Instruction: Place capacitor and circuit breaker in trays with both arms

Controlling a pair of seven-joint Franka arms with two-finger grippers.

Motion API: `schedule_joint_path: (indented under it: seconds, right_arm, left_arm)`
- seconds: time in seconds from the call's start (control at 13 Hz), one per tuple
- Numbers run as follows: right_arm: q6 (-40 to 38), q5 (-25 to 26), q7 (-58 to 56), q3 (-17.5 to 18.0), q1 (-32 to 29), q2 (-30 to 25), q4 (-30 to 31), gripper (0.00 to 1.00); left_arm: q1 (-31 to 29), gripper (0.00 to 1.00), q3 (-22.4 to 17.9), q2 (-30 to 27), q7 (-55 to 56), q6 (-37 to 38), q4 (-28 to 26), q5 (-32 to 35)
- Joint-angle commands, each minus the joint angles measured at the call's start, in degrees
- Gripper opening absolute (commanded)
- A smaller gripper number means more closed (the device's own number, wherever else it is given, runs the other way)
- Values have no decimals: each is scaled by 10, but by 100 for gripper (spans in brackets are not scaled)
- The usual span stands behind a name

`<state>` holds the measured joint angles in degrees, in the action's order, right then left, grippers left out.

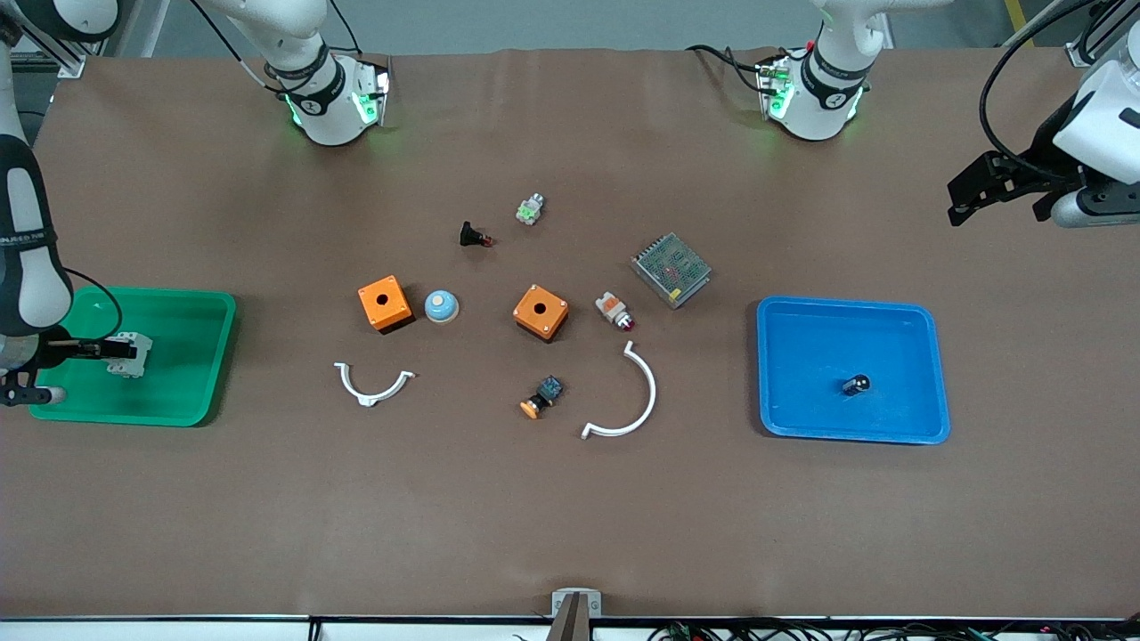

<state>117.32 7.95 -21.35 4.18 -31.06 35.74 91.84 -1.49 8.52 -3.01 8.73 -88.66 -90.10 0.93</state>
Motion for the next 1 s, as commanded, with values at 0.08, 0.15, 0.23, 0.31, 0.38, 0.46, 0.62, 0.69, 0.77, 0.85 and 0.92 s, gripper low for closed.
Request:
schedule_joint_path:
  seconds: [0.08, 0.15, 0.23, 0.31, 0.38, 0.46, 0.62, 0.69, 0.77, 0.85, 0.92]
  right_arm:
    - [-44, 2, 6, 12, 5, -80, 13, 99]
    - [-55, 2, 10, 11, 13, -102, 13, 99]
    - [-78, 2, 21, 11, 20, -124, 13, 99]
    - [-109, 2, 36, 12, 31, -150, 14, 99]
    - [-145, 2, 59, 11, 47, -175, 14, 99]
    - [-181, 2, 84, 11, 63, -202, 14, 99]
    - [-237, 2, 117, 12, 99, -246, 14, 99]
    - [-257, 1, 134, 13, 115, -264, 14, 99]
    - [-279, -16, 154, 13, 137, -283, 14, 99]
    - [-294, -36, 162, 12, 146, -293, 14, 99]
    - [-307, -52, 166, 13, 155, -301, 14, 99]
  left_arm:
    - [1, 100, -5, -7, -6, 7, -3, -10]
    - [1, 100, -5, -8, -6, 7, -3, -10]
    - [0, 100, -5, -8, -6, 7, -3, -10]
    - [1, 100, -4, -9, -4, 9, -4, -10]
    - [1, 100, -4, -9, -3, 12, -3, -10]
    - [1, 100, -4, -9, -3, 12, -3, -10]
    - [1, 100, -4, -9, -3, 12, -3, -10]
    - [1, 100, -4, -9, -3, 12, -4, -10]
    - [1, 100, -4, -9, -3, 13, -4, -10]
    - [1, 100, -4, -9, -3, 13, -4, -10]
    - [1, 100, -4, -9, -3, 13, -3, -10]
